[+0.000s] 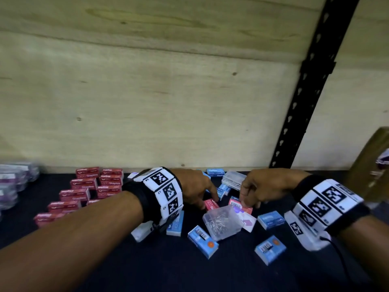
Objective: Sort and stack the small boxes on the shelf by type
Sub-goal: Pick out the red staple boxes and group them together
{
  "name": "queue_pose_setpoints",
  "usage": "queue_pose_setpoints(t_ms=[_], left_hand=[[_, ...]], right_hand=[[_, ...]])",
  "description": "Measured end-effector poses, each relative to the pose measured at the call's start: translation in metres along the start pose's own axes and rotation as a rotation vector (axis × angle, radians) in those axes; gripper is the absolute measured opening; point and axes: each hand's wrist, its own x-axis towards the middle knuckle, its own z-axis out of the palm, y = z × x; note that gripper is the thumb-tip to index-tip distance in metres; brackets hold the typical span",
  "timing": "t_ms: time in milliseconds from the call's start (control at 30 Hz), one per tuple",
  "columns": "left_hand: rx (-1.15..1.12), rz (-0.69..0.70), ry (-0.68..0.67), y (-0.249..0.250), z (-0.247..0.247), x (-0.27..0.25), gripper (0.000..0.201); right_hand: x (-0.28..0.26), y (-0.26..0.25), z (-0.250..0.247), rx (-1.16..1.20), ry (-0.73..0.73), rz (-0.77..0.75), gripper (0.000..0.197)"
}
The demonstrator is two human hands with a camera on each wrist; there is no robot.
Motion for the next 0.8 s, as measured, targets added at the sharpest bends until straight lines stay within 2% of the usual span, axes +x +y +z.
queue_pose_setpoints(t_ms=[233,400,500,600,800], left_hand=[[0.000,-0.064,0.003,-0.015,-0.004,-0.003,0.041],[-0.017,-0.111,0.062,-0.029,-0.003,-0.013,0.037],[-0.097,-0.141,0.100,-0.038,-0.004,-0.025,0.037],[-0.195,-0.160,0.162,-0.049,-0.007,-0.043,0.036],[-0.412,-0.202,0.245,-0.066,-0.011,-0.098,0.035]], right_hand=[[0.004,-0.001,0.000,0.030,-0.001,0.003,0.017],[0.004,-0.010,-0.002,0.104,0.049,-0.027,0.009],[0.000,-0.019,-0.005,0.129,0.108,-0.063,0.012],[0.000,-0.031,-0.008,0.091,0.145,-0.093,0.023],[0.006,-0.075,-0.008,0.036,0.129,-0.188,0.024]])
